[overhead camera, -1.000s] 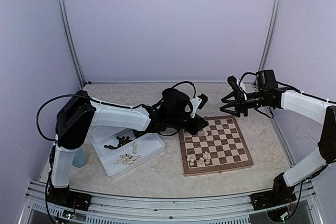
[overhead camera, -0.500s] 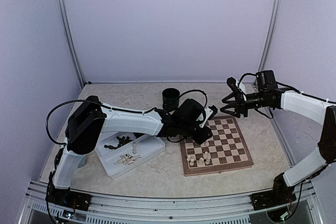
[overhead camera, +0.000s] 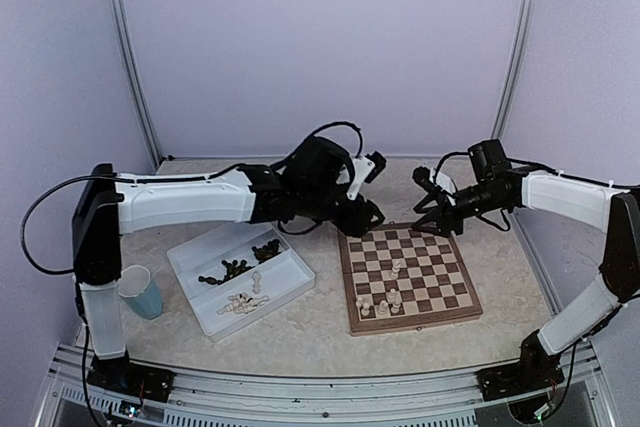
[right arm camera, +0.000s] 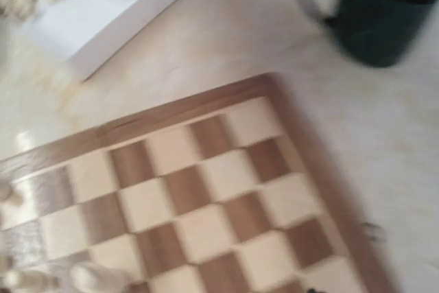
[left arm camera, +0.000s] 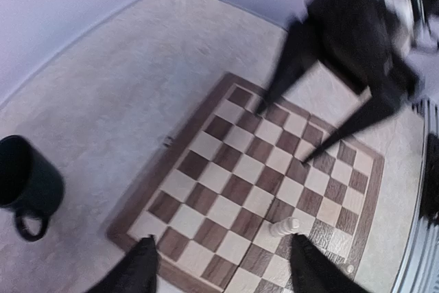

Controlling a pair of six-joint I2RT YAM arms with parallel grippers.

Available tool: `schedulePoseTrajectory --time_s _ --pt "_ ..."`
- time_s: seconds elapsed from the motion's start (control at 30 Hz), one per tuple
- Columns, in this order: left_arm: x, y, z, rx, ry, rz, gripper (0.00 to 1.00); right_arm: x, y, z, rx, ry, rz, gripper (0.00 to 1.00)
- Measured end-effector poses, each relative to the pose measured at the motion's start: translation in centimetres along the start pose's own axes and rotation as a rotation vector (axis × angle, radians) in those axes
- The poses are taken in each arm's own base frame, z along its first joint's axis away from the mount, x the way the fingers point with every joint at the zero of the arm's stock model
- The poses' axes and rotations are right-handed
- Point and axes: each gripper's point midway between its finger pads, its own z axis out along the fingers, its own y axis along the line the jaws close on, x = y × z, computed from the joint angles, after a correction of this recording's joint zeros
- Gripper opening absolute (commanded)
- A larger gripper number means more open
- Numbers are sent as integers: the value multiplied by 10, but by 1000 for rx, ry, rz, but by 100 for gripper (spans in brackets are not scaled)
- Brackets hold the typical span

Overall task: Set up the chess pieces on the board
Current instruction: Pick up the king from the chessboard.

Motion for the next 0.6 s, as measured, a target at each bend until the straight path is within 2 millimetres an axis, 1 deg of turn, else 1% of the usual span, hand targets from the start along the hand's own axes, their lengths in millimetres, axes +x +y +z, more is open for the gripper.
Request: schedulePoseTrajectory --time_s 0.03,0.1,0.13,0.17,0.2,0.23,0.3,0.33,0.4,0.5,0.6 --pt "-14 17 -19 -20 -37 -18 99 2 9 8 -23 27 -15 54" --pt "-37 54 -52 -63 -118 -60 99 4 23 19 -55 61 -47 54" --pt "-43 75 -69 -93 -159 -92 99 4 31 24 -72 77 -63 54" --pt "-45 96 -85 -125 -195 -125 99 5 37 29 -89 89 -76 54" --pt "-41 120 -101 -168 -226 -165 99 6 41 33 -104 103 -84 54" --pt "-34 139 -112 -206 -239 -202 99 8 44 36 -115 117 -87 55" --pt "-18 161 -119 -266 -229 -236 99 12 45 44 -131 149 -92 54" --pt "-11 165 -118 -287 -210 -240 99 14 46 48 -136 162 -94 54" --pt "-1 163 -109 -312 -168 -223 99 20 48 54 -143 197 -103 55" --pt "9 149 -99 -319 -125 -178 99 27 56 61 -166 232 -109 54" --pt "9 136 -95 -321 -117 -132 99 33 60 65 -181 256 -109 53"
